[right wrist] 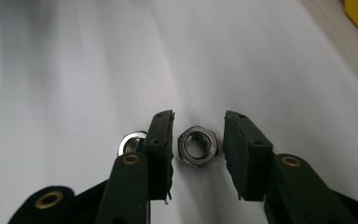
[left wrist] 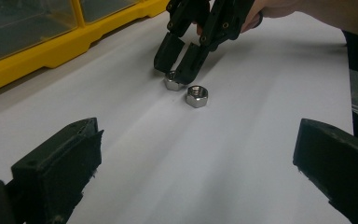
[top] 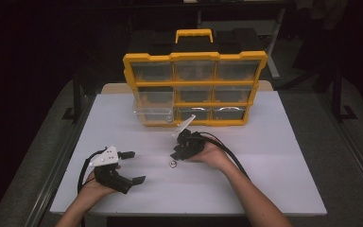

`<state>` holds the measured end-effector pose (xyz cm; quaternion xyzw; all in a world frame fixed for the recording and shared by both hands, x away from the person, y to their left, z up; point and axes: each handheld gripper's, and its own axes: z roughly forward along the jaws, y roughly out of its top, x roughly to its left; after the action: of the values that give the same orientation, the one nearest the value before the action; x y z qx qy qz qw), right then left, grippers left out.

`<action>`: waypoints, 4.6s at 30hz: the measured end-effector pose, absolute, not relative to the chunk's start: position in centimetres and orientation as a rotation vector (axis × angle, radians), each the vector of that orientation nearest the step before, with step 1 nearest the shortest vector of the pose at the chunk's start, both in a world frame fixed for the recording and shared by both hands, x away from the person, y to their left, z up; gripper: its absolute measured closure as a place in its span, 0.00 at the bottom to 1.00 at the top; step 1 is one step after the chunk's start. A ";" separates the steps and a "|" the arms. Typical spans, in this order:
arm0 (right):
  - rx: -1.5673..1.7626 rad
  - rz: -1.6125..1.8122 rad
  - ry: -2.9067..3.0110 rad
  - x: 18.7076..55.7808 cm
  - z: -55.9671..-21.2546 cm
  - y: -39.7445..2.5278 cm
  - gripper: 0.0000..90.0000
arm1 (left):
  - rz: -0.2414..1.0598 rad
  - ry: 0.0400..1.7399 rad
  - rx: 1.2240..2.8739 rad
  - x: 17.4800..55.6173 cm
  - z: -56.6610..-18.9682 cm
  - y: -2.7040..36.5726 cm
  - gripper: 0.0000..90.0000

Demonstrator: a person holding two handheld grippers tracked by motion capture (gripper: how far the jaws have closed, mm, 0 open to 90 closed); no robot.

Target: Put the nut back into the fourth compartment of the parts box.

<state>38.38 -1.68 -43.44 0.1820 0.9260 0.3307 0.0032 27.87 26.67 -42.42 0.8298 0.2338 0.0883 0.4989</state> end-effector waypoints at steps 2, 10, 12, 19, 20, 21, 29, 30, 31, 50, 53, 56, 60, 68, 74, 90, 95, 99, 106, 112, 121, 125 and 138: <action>0.555 1.020 2.893 38.4 -43.6 -1.6 0.71 | 0.214 0.566 2.008 27.9 -42.4 26.7 0.01; 0.529 1.002 2.873 38.0 -44.0 -1.4 0.75 | 0.214 0.565 2.010 27.9 -42.5 26.6 0.01; 0.538 0.999 2.872 37.9 -43.9 -1.3 0.76 | 0.214 0.565 2.010 27.9 -42.5 26.7 0.01; 0.546 1.010 2.871 37.9 -43.7 -1.4 0.76 | 0.214 0.563 2.012 27.9 -42.4 26.7 0.01; 0.546 1.011 2.870 37.9 -43.6 -1.5 0.76 | 0.215 0.562 2.012 27.9 -42.4 26.7 0.01; 0.546 1.011 2.870 37.9 -43.6 -1.5 0.76 | 0.217 0.561 2.011 27.9 -42.4 26.7 0.01; 0.580 1.045 2.864 38.0 -42.5 -2.4 0.76 | 0.220 0.556 2.011 27.9 -42.4 26.7 0.01; 0.591 1.043 2.862 38.0 -42.3 -2.5 0.76 | 0.220 0.557 2.011 27.9 -42.4 26.7 0.01; 0.601 1.041 2.857 38.0 -42.1 -2.6 0.76 | 0.220 0.557 2.010 27.9 -42.4 26.7 0.01; 0.720 1.091 2.797 37.9 -38.7 -4.8 0.76 | 0.227 0.553 2.008 27.9 -42.3 26.8 0.01; 0.718 1.100 2.788 38.0 -38.1 -5.0 0.76 | 0.225 0.555 2.008 27.9 -42.3 26.8 0.01; 0.734 1.110 2.789 37.8 -37.5 -5.1 0.76 | 0.223 0.557 2.007 27.9 -42.3 26.8 0.01; 0.720 1.107 2.775 37.9 -36.8 -5.4 0.77 | 0.223 0.557 2.008 27.9 -42.4 26.8 0.01; 0.727 1.145 2.736 38.1 -35.2 -5.9 0.76 | 0.220 0.564 2.004 27.9 -42.3 26.9 0.01; 0.734 1.183 2.712 38.4 -34.0 -6.2 0.77 | 0.222 0.570 1.990 27.9 -42.4 26.8 0.01; 0.730 1.222 2.669 39.5 -29.9 -6.6 0.77 | 0.225 0.566 1.993 27.9 -42.3 26.9 0.01; 0.701 1.227 2.650 39.9 -28.2 -6.4 0.77 | 0.229 0.558 1.994 27.9 -42.3 26.9 0.01; 0.700 1.240 2.640 40.1 -27.1 -6.3 0.77 | 0.228 0.559 1.993 27.9 -42.3 26.8 0.01; 0.694 1.263 2.620 40.8 -25.1 -5.7 0.76 | 0.228 0.562 1.984 27.9 -42.2 26.8 0.01; 0.666 1.257 2.614 41.6 -24.2 -4.7 0.76 | 0.227 0.563 1.984 27.8 -42.2 26.8 0.01; 0.666 1.233 2.644 42.6 -24.2 -2.3 0.76 | 0.227 0.558 1.985 27.8 -42.2 26.8 0.01; 0.653 1.214 2.661 43.0 -24.5 -1.3 0.76 | 0.224 0.565 1.979 27.8 -42.2 26.9 0.01; 0.687 1.171 2.688 44.1 -25.9 0.1 0.62 | 0.223 0.567 1.974 27.8 -42.2 26.9 0.01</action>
<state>44.11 0.07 -25.91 0.2277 0.8908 0.3879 0.0650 27.80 26.86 -42.22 0.8207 0.2358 0.0927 0.5122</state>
